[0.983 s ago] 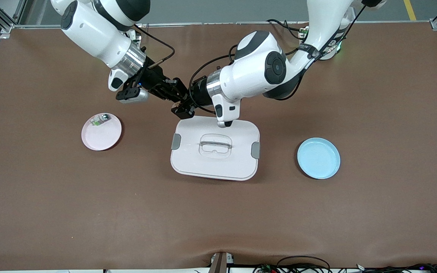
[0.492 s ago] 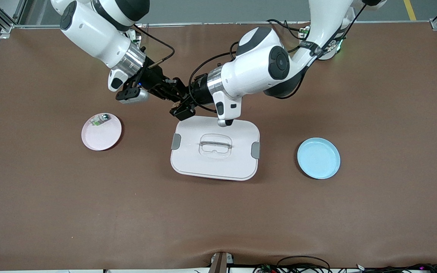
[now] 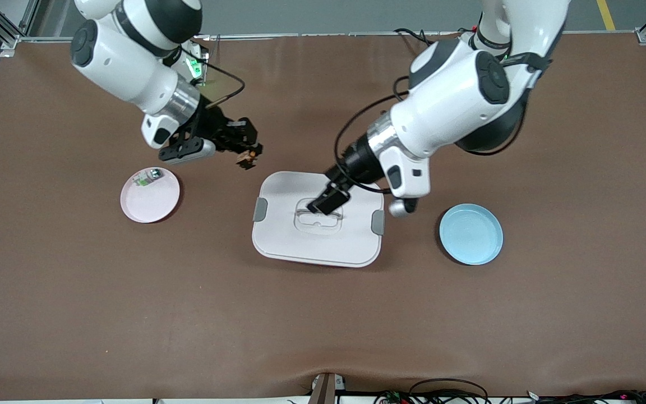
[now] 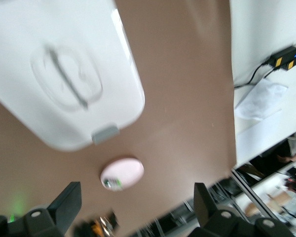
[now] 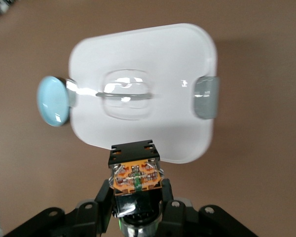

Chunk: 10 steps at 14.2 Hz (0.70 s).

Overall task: Transfer orange switch to right arm and place
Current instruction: 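Carry the switch with the right gripper while the left gripper withdraws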

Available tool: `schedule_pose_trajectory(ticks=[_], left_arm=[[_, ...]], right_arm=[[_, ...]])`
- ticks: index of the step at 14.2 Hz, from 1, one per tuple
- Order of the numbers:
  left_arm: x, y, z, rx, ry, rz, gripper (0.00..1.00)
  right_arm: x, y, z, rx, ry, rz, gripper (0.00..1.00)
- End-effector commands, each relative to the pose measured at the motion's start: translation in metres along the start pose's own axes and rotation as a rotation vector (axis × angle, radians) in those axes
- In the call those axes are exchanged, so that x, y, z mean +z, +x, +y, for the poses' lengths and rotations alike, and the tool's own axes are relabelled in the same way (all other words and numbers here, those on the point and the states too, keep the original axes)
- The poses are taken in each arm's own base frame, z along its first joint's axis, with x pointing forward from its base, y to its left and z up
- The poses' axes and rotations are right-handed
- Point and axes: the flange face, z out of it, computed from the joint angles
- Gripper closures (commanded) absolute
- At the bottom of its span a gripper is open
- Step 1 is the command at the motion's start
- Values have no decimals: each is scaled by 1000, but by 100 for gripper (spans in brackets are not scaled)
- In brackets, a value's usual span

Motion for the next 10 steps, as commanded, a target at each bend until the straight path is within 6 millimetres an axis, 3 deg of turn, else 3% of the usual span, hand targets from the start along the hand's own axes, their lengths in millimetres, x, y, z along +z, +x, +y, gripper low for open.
schedule_pose_trajectory(ticks=[1,3,7,10], left_arm=[[-29,21,-12,119,117,109,0],[-48,32,-27,240,246,187,0],[-76,98,-47,300,432,269,0],[-86,115,-59,357,533,255,0]], right_arm=[[-20,7,36,-148,-95,-42,89],[-31,17,73,-301,-158,-80,89],[-57,37,139,-609,-332,-121,89],[-68,47,187,-750,-373,-170,89]])
